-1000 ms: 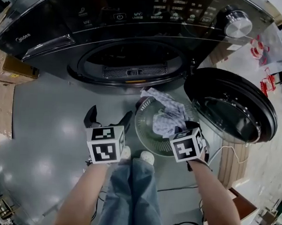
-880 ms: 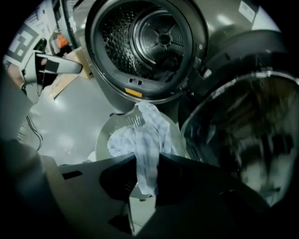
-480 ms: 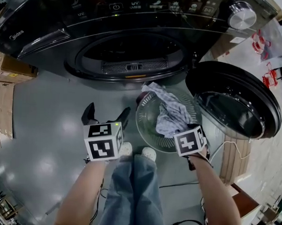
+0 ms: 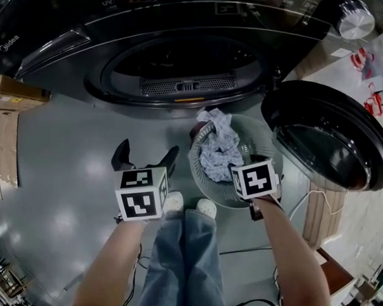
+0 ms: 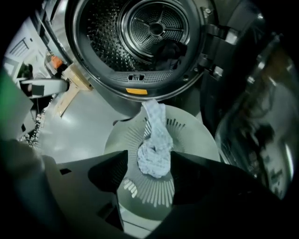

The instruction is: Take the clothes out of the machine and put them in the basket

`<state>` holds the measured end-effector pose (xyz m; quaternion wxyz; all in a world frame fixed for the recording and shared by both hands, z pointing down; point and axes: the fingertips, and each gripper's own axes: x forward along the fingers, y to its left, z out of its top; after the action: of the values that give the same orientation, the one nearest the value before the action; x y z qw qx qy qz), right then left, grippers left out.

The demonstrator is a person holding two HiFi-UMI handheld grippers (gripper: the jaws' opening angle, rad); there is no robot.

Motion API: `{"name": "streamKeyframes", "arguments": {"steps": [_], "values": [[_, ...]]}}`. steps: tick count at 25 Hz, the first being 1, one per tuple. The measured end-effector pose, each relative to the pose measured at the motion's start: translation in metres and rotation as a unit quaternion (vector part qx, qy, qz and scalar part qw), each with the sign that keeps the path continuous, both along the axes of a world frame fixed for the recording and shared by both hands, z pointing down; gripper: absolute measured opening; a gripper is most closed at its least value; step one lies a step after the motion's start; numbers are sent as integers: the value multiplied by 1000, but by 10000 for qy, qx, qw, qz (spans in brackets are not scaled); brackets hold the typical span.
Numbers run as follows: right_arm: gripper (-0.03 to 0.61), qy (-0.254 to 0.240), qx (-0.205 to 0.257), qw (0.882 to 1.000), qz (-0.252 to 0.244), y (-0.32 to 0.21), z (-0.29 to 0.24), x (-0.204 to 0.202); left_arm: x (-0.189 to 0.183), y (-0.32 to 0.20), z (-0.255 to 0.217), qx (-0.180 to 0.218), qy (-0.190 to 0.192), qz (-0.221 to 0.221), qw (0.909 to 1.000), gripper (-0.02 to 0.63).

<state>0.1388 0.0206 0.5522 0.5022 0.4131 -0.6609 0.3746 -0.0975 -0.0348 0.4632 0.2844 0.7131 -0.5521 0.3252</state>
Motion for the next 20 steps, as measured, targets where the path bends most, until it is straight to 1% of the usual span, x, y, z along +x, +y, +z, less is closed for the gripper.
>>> {"name": "streamKeyframes", "arguments": {"steps": [6,9,11,13,14,19,20], "values": [[284,-370,465,9981,-136,-48,20,-44,-10,-6,22,-71,-32,70,9999,503],[284,-407,650,9969,-194,-70,34,-56,-12,-12,32,-45,-45,179,9998,503],[284,-230,899,9953,-262,-87,39,-58,-13,-14,39,-58,-70,285,9996,503],[282,106,1377,9891,-512,-110,36,-58,-15,-16,45,-83,-95,401,9991,503],[282,185,1521,9863,-607,-119,38,-60,-17,-18,48,-89,-109,444,9989,503],[279,155,1462,9871,-636,-140,65,-71,-31,-27,59,-66,-174,496,9986,503],[277,160,1502,9859,-726,-145,65,-74,-33,-27,60,-69,-187,497,9986,503]]}}
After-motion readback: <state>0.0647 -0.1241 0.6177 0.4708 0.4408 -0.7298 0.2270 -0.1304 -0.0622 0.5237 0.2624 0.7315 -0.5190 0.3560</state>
